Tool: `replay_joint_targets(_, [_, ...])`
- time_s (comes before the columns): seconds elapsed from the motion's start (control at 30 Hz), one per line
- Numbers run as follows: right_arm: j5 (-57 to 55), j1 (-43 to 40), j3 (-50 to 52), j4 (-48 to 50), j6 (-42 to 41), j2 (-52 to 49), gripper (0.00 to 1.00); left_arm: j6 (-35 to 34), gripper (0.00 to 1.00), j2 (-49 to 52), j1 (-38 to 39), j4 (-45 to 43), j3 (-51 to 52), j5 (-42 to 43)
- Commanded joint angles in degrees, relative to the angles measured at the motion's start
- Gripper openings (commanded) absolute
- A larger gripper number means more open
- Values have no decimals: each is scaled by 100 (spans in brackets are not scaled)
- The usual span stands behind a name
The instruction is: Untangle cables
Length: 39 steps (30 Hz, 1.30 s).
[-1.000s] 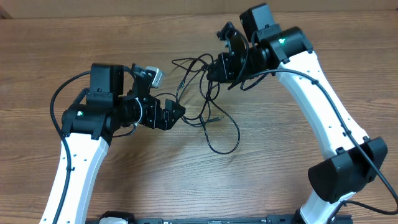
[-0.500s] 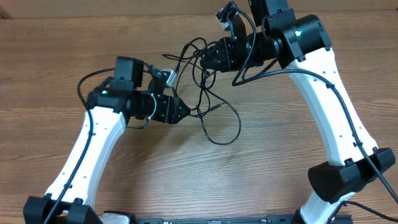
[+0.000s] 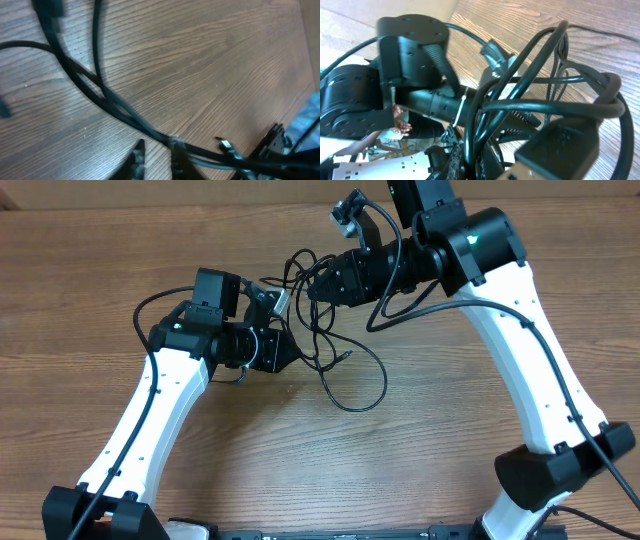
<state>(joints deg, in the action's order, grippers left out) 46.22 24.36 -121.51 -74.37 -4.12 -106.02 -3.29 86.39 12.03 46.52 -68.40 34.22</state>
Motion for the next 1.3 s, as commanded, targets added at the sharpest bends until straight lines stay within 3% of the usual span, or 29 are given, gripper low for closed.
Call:
replay_joint_targets(0.0, [7,7,-212,44,140,505,4,-24,32,50,37,-26,-85,-111])
replay_joint_targets(0.13, [-323,7,-212,-83,138,590,4,-278,55,50,37,48,-85,-739])
replay_joint_targets(0.27, [-271,31,-212,-428,140,595,4,-472,56,50,37,11,-85,-1331])
replay_joint_targets(0.63, [-271,66,-212,-632,142,595,4,-837,55,48,37,-289,-85,-1296])
replay_joint_targets(1.13, [-638,66,-210,-601,140,595,4,-833,54,-299,37,-354,-85,-981])
replay_joint_targets(1.27, [-977,66,-212,-557,138,595,4,-826,54,-463,37,-461,-87,-107])
